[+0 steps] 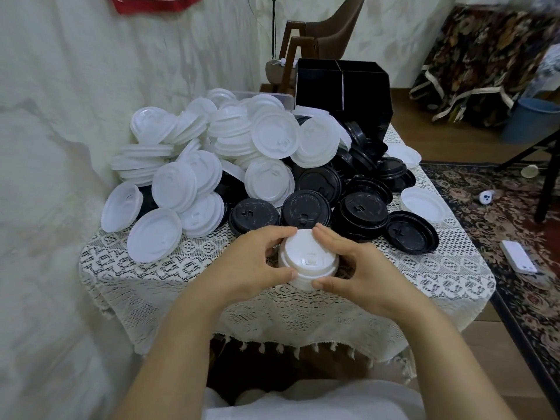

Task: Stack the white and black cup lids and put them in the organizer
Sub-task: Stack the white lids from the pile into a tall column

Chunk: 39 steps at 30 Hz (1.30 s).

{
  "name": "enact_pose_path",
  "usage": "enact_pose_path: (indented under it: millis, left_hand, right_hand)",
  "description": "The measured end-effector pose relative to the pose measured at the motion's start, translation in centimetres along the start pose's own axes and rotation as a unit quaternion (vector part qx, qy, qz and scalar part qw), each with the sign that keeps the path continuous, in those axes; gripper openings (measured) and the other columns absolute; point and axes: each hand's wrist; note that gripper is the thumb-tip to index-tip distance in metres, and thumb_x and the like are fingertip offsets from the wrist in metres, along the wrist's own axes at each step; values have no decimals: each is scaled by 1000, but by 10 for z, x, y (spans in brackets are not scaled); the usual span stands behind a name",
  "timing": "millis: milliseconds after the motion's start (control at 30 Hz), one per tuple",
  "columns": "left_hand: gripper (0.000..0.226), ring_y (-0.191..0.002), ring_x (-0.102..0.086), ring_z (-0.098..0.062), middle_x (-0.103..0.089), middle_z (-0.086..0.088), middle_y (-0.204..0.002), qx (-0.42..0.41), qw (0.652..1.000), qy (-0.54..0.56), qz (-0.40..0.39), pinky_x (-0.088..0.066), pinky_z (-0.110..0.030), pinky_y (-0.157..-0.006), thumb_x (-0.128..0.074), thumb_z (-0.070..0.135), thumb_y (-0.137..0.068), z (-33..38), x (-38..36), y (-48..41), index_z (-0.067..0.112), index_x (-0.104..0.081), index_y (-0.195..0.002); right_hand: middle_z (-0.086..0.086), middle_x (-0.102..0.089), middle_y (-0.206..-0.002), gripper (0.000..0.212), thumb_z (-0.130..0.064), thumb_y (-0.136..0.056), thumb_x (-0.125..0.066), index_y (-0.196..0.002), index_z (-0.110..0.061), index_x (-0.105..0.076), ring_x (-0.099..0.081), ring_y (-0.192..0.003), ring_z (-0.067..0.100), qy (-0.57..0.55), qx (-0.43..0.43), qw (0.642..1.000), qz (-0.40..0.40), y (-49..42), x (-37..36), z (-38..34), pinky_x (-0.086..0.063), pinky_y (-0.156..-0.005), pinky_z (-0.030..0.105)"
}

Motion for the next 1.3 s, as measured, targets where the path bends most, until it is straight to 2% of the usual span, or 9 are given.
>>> enact_pose_path:
  millis: [233,400,600,700,800,900,1033,1167,1300]
  left_hand:
    - [63,-118,-54,-2,-56,13,-131,-22,999,-38,26,-43,-28,-106,-75,11,-80,4,2,1,30,-52,-135]
    - [28,-98,-62,7,-68,12,-109,-84,972,68,210,-45,-5,-85,-64,7,-89,20,11,-9,20,-66,-115]
    - [20,-103,-59,-7,-63,2,-112,-76,927,59,361,-49,-26,-96,-59,9,-92,8,24,-44,19,-63,-108]
    - [27,-121,-48,-14,-51,0,-125,-66,943,-2,326,-39,-37,-109,-60,11,-90,2,23,-54,18,-61,-116]
    - [40,-143,-23,-13,-28,-3,-154,-27,966,-52,251,-14,-19,-111,-61,15,-92,0,17,-55,23,-56,-131]
    - [43,-144,-21,-12,-25,-3,-155,-22,967,-64,245,-13,-14,-105,-60,15,-93,-1,15,-56,21,-53,-135]
    - [36,-132,-36,-10,-40,-1,-139,-29,966,-38,255,-20,-8,-96,-59,13,-93,-3,16,-58,17,-59,-128]
    - [25,-101,-56,-8,-56,-3,-115,-76,959,5,273,-37,-3,-83,-57,3,-91,-3,19,-55,21,-68,-106]
    - [36,-79,-58,3,-61,3,-102,-121,950,53,283,-44,-11,-78,-56,-5,-89,4,22,-49,29,-67,-91]
  right_hand:
    - [-42,-27,-137,89,-16,-73,-84,-147,-31,-37,-24,-139,-9,-11,-4,1000,10,1,-2,1,-24,-121,33]
    - [-46,-29,-133,88,-21,-71,-85,-145,-33,-39,-25,-138,-12,-8,4,1000,14,2,-2,1,-24,-120,31]
    - [-42,-30,-139,88,-23,-71,-86,-145,-36,-39,-24,-136,-16,-6,6,1000,17,3,-1,2,-22,-119,24]
    - [-42,-29,-141,87,-23,-73,-85,-145,-36,-38,-23,-134,-19,-2,9,1000,14,2,-1,3,-20,-117,18]
    - [-46,-28,-137,86,-24,-73,-85,-145,-38,-38,-21,-128,-28,-2,13,1000,14,2,-2,5,-19,-115,14]
    - [-48,-27,-135,86,-25,-73,-85,-144,-38,-39,-19,-125,-31,-4,11,1000,14,2,-2,5,-19,-113,13]
    - [-49,-25,-135,86,-26,-73,-85,-145,-38,-38,-21,-128,-28,1,12,1000,14,2,-1,4,-18,-111,9]
    - [-49,-25,-135,86,-26,-73,-85,-145,-37,-39,-23,-134,-20,-1,9,1000,11,3,-1,2,-20,-118,19]
    - [-48,-26,-135,85,-27,-74,-85,-145,-37,-39,-23,-132,-22,0,9,1000,11,3,-1,2,-21,-119,24]
Point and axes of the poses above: each hand's wrist, its own y-axis away from the middle knuckle, its own x-axis out of the back of the hand, z = x × y
